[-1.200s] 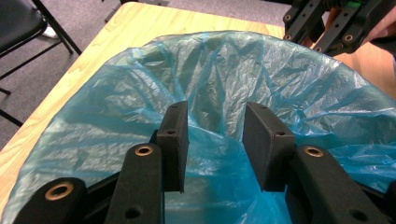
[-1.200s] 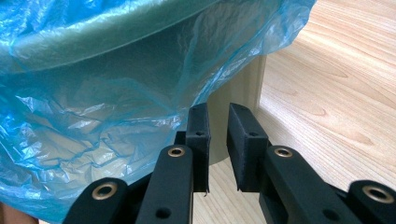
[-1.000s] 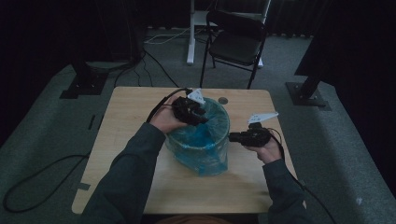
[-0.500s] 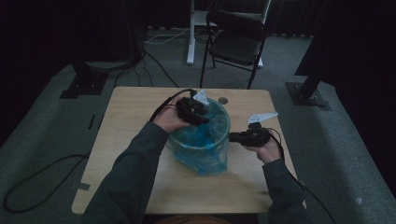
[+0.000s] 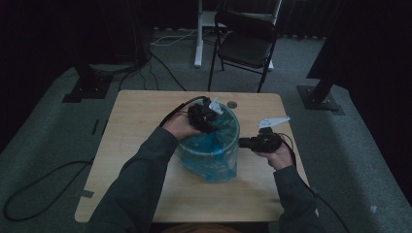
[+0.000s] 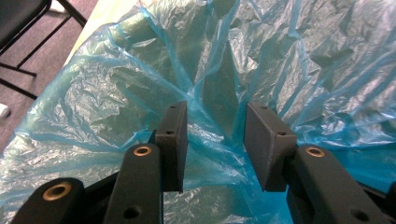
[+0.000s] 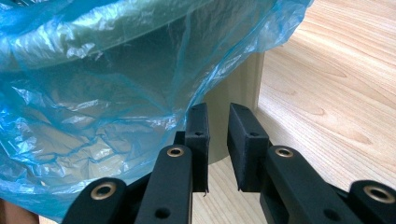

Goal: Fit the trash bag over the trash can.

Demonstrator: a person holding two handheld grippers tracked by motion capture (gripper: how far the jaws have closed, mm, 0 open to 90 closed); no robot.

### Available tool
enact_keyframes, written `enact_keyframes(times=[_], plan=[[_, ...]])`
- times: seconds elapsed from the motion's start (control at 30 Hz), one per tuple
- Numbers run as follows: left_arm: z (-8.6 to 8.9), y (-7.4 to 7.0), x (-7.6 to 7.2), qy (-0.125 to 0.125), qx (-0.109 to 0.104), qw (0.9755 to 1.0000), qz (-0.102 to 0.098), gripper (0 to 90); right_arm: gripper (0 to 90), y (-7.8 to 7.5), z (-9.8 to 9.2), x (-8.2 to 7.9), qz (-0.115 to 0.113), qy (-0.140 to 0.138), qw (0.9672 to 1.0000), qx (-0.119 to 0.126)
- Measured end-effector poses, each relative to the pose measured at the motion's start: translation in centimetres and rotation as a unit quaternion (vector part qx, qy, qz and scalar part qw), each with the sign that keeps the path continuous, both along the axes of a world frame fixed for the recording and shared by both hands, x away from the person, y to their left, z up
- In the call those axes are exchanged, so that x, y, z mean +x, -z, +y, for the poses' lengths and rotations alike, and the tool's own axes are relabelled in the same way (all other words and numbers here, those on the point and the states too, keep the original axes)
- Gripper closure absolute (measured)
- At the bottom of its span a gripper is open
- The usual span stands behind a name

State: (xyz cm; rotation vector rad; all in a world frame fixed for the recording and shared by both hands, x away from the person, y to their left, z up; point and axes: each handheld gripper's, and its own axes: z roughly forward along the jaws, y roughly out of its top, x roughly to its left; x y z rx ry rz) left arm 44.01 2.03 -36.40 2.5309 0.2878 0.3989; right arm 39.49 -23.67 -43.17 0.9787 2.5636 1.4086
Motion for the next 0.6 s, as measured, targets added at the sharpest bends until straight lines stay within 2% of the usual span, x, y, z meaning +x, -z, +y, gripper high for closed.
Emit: enact_keyframes(times=[0.13, 0.27, 0.6], plan=[[-0.18, 0.19, 0.14, -0.004, 0.011, 0.9999, 0.003, 60.1, 78.1, -0.03, 0.06, -0.01, 0.0, 0.0, 1.0, 0.001], [-0.47, 0.5, 0.35, -0.013, 0.031, 0.9994, 0.008, 59.3, 78.0, -0.05, 0.03, -0.03, 0.0, 0.0, 1.0, 0.0], [-0.97, 1.03, 0.54, -0.014, 0.061, 0.9978, 0.021, 58.9, 78.0, -0.06, 0.05, -0.02, 0.001, 0.0, 1.0, 0.001]])
